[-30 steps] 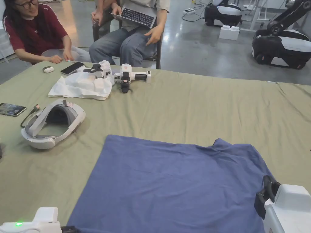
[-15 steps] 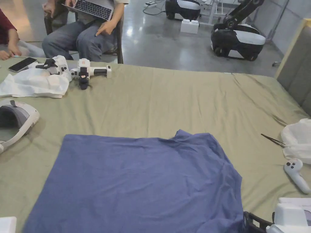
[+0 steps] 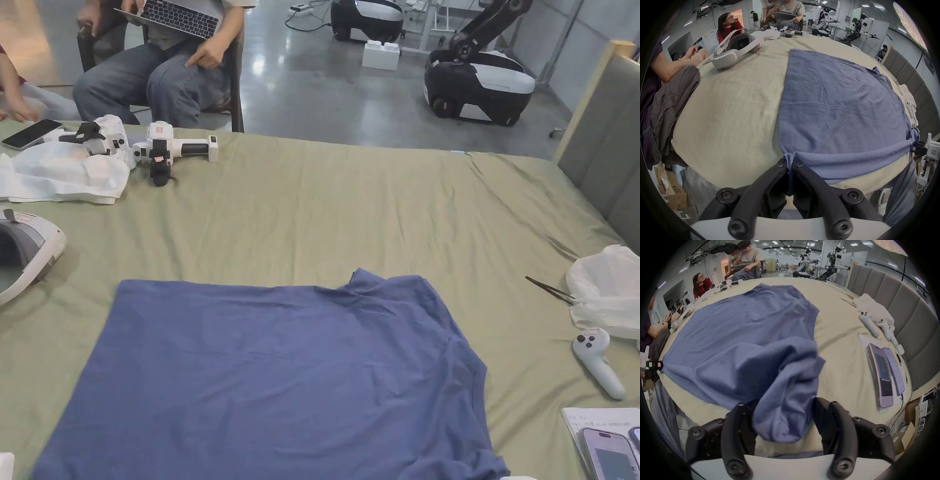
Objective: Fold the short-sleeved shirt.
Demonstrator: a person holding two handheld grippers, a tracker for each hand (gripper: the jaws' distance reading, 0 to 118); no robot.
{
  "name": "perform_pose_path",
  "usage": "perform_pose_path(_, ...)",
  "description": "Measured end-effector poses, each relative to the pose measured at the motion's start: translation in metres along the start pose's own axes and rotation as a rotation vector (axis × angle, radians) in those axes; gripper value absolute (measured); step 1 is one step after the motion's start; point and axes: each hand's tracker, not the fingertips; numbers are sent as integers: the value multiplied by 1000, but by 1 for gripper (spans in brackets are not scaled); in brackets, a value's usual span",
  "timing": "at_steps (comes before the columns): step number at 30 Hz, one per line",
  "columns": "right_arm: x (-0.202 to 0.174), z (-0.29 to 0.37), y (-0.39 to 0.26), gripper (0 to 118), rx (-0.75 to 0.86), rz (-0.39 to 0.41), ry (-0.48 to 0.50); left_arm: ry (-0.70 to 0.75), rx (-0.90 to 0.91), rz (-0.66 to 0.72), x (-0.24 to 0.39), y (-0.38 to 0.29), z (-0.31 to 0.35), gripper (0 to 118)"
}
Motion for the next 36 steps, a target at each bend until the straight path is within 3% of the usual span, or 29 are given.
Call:
perform_pose_path(1, -1, -1, 2, 53, -2, -4, 6, -1, 0, 2, 0, 0, 0, 1)
perform_pose_path(4, -4, 3, 7, 11, 13, -5, 39, -5, 5, 17, -1, -1, -1, 1)
perform_pose_path(13, -14, 35, 26, 9, 1, 25, -7, -9, 47, 30, -4, 0, 8, 1)
perform_pose_path(21, 3, 68, 66, 9, 124, -24, 22, -47, 215, 56, -4, 34, 29, 1)
perform_pose_path(36, 0, -22, 197, 9, 160, -44, 3, -17, 220, 41, 6, 172, -51, 1)
